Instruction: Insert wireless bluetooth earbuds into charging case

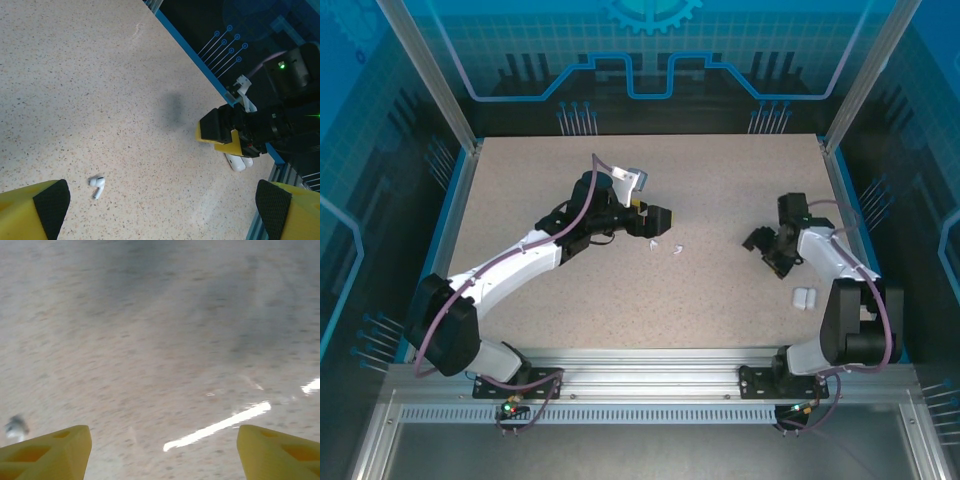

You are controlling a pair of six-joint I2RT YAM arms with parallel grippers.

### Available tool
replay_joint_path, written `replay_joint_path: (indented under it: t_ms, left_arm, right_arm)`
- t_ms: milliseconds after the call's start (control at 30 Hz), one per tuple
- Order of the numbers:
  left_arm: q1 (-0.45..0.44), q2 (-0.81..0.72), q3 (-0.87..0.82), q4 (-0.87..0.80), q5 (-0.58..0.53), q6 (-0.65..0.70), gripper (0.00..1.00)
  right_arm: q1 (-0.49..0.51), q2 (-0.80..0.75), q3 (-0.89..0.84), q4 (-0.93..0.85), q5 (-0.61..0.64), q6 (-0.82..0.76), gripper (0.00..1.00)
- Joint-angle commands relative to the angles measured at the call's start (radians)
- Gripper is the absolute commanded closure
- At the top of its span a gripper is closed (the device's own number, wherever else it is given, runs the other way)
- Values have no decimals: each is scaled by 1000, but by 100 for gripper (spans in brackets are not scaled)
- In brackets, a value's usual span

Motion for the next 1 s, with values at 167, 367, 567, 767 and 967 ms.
replay_joint_path:
  t_ms: [167,367,567,767,967]
  left_arm:
    - [-34,31,72,-25,-6,43,1]
    - [-58,44,125,-67,-9,63,1]
    - [-76,50,136,-58,-13,64,1]
    - [-77,62,172,-85,-17,96,1]
    - [-78,56,165,-80,-18,98,1]
  right_arm:
    - [-177,-102,30,-170,160,24,15]
    - [-420,-119,-42,-150,150,-20,4]
    - [-525,18,-42,-98,93,-37,5]
    - [-474,69,-70,-36,23,-44,10]
    - [-327,84,-78,-27,-19,-35,12]
